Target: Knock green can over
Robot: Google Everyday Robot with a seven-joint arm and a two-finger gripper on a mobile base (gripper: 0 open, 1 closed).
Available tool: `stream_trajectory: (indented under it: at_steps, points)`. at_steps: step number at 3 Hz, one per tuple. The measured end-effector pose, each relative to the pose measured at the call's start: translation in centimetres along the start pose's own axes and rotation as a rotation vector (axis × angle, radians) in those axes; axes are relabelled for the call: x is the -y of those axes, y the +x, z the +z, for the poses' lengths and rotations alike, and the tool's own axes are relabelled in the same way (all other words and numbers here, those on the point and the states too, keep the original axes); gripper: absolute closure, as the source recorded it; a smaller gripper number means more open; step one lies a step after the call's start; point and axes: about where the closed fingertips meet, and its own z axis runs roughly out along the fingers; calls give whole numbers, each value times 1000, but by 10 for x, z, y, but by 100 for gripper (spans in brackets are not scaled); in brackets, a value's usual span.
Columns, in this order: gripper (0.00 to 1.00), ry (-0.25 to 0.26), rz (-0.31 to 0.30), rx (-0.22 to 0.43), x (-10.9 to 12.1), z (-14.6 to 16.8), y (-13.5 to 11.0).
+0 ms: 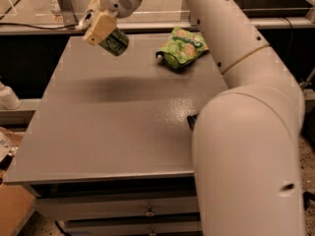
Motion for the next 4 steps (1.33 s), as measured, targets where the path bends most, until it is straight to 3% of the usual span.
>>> stream_trajectory:
  at_steps: [1,2,3,4]
  points:
    - [100,-51,-7,-69,-28,24,18]
    - [100,-111,-28,-180,-53,49,47]
    - [100,-130,-59,-302,-60,52,72]
    - [82,-131,-83,-387,-56,48,89]
